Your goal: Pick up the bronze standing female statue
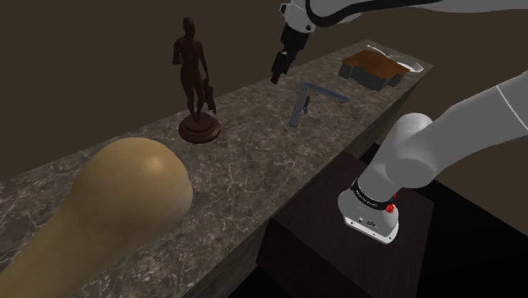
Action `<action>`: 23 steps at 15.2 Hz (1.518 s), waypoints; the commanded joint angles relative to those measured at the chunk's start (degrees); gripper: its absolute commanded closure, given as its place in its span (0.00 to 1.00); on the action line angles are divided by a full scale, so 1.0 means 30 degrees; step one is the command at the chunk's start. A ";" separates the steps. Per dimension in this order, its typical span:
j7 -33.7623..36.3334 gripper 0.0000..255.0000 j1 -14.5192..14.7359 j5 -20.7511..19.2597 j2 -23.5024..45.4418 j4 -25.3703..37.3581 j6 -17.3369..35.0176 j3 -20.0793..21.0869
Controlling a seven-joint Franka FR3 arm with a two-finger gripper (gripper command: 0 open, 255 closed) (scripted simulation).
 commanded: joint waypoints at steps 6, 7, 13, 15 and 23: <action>-0.3645 0.00 0.1847 0.2162 0.3924 0.0938 0.4731 -0.0792; -0.4253 0.00 0.2123 0.2603 0.4524 0.1183 0.5297 -0.0883; -0.8395 0.00 0.3602 0.5940 0.8148 0.3197 0.7992 -0.1137; -0.9904 0.00 0.3904 0.7232 0.9340 0.4063 0.8609 -0.1006; -1.3178 0.00 0.4057 1.0157 1.1864 0.5397 1.0149 -0.0315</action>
